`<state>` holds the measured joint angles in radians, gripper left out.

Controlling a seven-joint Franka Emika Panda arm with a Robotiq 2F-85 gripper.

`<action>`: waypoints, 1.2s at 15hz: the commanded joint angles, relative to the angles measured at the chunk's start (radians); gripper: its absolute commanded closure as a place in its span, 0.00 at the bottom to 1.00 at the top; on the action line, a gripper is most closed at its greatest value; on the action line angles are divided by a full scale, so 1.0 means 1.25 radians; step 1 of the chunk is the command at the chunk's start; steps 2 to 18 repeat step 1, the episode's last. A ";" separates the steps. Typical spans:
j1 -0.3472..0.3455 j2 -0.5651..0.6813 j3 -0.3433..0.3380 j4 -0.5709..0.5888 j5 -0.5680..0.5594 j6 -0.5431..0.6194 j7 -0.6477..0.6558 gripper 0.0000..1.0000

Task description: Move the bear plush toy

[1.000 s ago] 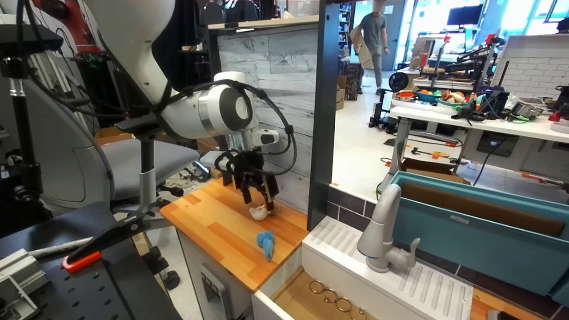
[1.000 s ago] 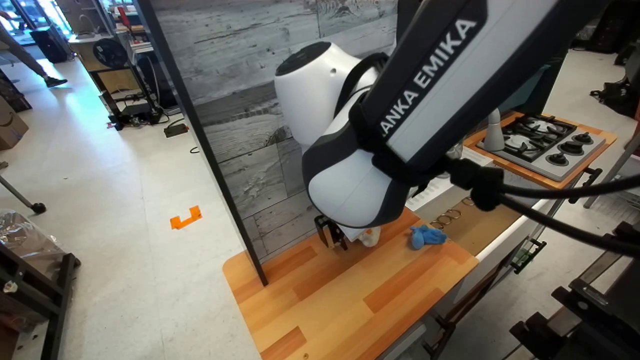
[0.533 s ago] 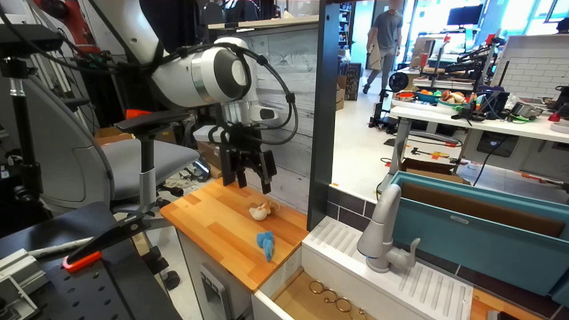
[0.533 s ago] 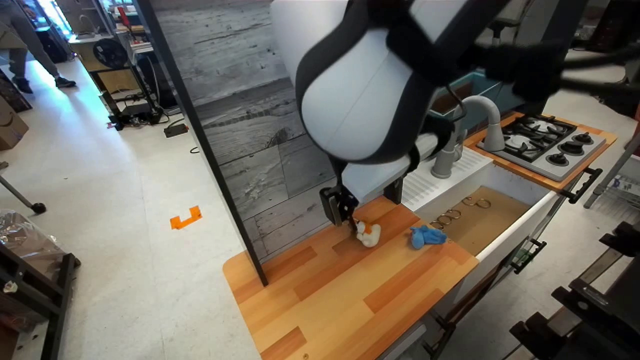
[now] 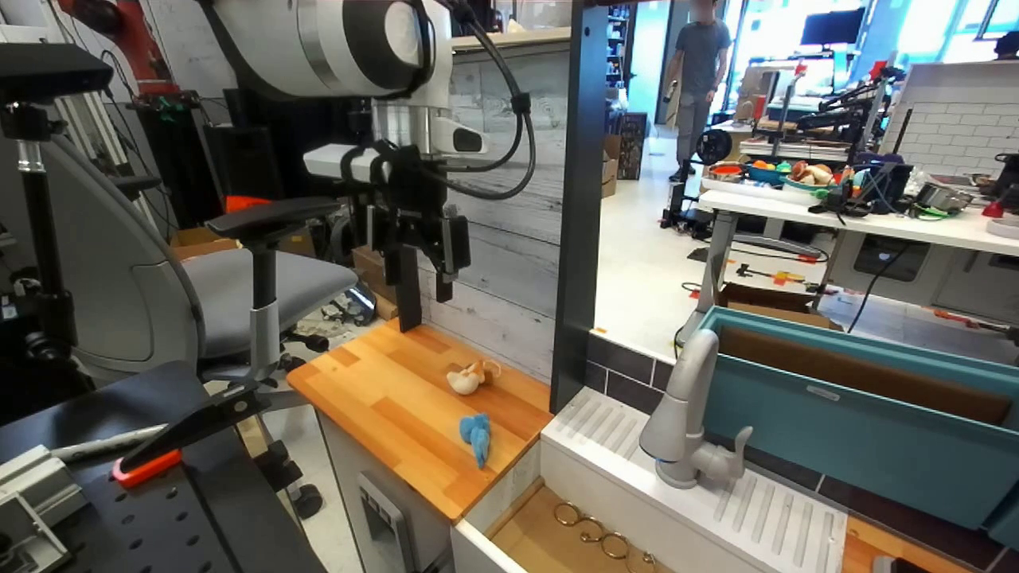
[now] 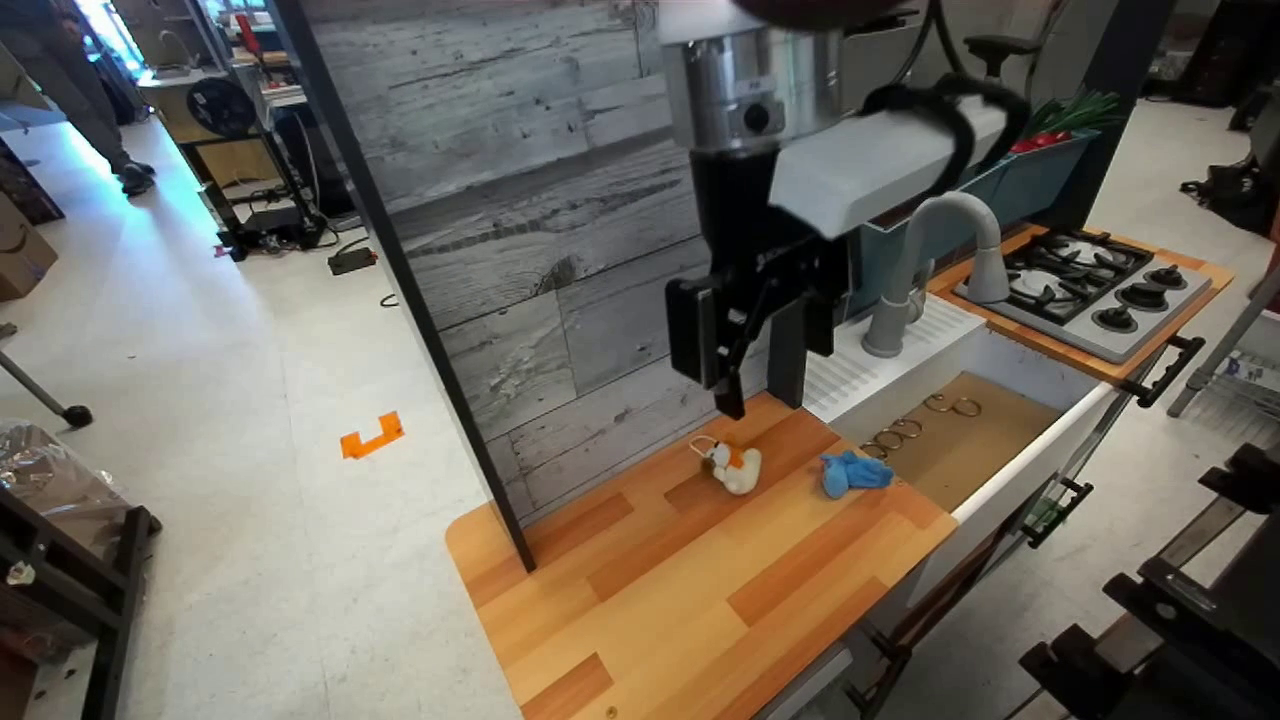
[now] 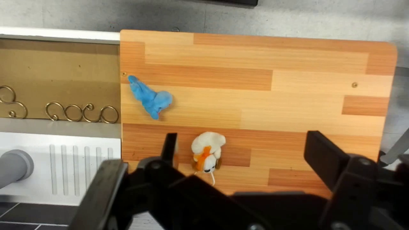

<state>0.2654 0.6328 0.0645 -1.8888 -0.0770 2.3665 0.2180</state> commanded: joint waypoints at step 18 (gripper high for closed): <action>-0.009 -0.017 0.005 -0.018 0.003 -0.002 -0.006 0.00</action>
